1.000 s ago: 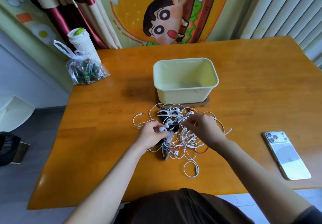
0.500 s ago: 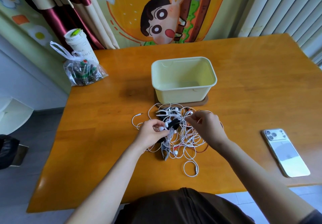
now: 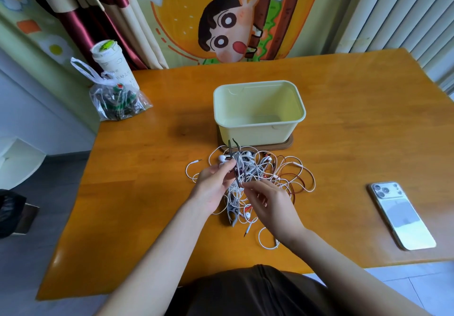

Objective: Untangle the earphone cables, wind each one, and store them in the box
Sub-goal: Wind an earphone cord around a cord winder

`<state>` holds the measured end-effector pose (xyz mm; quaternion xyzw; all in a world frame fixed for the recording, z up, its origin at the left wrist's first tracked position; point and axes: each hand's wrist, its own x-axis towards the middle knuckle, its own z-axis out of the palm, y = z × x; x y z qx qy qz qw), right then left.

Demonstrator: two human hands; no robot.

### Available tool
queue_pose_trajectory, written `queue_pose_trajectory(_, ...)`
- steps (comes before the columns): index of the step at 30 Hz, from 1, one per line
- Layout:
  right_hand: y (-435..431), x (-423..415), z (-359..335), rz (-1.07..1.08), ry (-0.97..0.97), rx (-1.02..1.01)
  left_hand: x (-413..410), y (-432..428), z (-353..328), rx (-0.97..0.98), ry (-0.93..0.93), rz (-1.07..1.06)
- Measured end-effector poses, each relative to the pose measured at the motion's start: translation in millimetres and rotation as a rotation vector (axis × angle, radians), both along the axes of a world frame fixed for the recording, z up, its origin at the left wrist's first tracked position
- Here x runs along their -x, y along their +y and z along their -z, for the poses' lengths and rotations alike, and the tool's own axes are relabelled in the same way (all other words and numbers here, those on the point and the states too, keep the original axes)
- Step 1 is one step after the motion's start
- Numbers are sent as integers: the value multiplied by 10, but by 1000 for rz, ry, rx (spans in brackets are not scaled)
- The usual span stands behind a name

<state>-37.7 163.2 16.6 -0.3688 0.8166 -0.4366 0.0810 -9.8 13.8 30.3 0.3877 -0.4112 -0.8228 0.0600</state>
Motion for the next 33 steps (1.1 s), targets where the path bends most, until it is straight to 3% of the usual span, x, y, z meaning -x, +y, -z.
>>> queue_pose_trajectory(4,39,-26,40,5,-14,13,-14,-5,-45,-125,118,-39)
queue_pose_trajectory(7,67,45,85,27,-157,-45,-55,-68,-75,-126,126,63)
queue_pose_trajectory(9,92,165,91,70,-211,-85,-103,-100,-110,-35,87,277)
queue_pose_trajectory(12,123,360,56,50,-140,-204,-166,-119,-121,266,-65,622)
queue_pose_trajectory(17,88,567,-55,-29,-101,-337,-185,-167,-84,537,-218,786)
queue_pose_trajectory(29,-71,384,-176,19,-10,-287,-138,-117,194,772,-307,345)
queue_pose_trajectory(33,-100,196,-122,22,-61,-207,-94,-92,256,715,-261,225)
